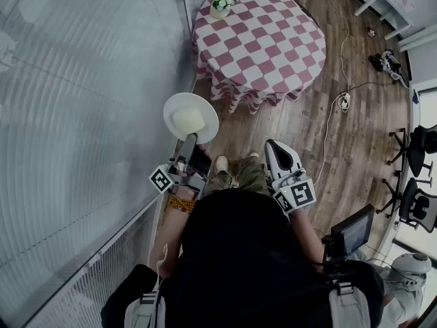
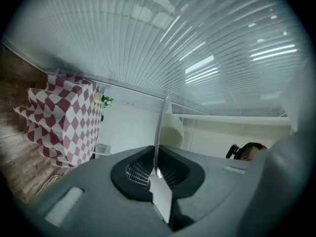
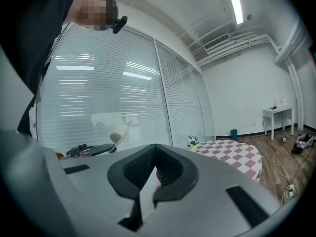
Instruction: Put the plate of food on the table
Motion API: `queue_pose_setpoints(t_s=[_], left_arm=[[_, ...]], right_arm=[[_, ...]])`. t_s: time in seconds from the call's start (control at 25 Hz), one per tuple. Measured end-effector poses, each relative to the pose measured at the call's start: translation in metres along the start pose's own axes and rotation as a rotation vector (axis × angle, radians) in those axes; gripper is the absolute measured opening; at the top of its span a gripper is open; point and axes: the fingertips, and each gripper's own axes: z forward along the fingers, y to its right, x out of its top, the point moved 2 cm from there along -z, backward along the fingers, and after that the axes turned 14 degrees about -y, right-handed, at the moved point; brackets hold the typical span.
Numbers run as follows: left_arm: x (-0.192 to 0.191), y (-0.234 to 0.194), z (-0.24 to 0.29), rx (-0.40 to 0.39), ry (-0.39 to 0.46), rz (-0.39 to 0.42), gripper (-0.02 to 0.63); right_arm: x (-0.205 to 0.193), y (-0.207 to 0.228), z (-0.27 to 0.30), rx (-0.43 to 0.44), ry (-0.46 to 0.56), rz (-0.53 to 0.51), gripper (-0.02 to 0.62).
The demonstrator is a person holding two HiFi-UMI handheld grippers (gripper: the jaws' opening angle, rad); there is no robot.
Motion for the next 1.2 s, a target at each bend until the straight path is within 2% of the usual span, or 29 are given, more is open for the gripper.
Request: queue_pose_setpoints(t_s=[0.12, 0.2, 0.4, 0.6, 0.88, 1.04, 1.2], left_arm=[[0.011, 0.001, -0.004, -0.006, 0.017, 0.005, 0.026], [0.018, 0.001, -0.004, -0.006, 0.016, 0.009, 0.026], [0.017, -0.01, 0.008, -0.007, -0.015, -0.023, 0.026], [0.012, -0.021, 0.02, 0.002, -0.081, -0.022, 0.026], [-0.004, -0.032, 0.049, 0.056, -0.129, -0.014, 0.026], [-0.014, -0.035, 0.062, 0.063, -0.16, -0.02, 0.026], [-0.026, -0.039, 0.074, 0.088, -0.19, -0.014, 0.026]], right_arm=[[0.003, -0.021, 0.0, 0.168, -0.012, 0.018, 0.011], [0.004, -0.029, 0.0, 0.192, -0.019, 0.01, 0.012], [-0.001, -0.024, -0.006, 0.126, -0.038, 0.002, 0.012], [-0.017, -0.016, -0.006, 0.08, -0.056, 0.014, 0.012], [-0.032, 0.025, -0.016, -0.028, -0.016, 0.133, 0.011], [-0.036, 0.045, -0.022, -0.093, -0.002, 0.144, 0.011], [-0.037, 0.061, -0.027, -0.114, -0.007, 0.134, 0.011]])
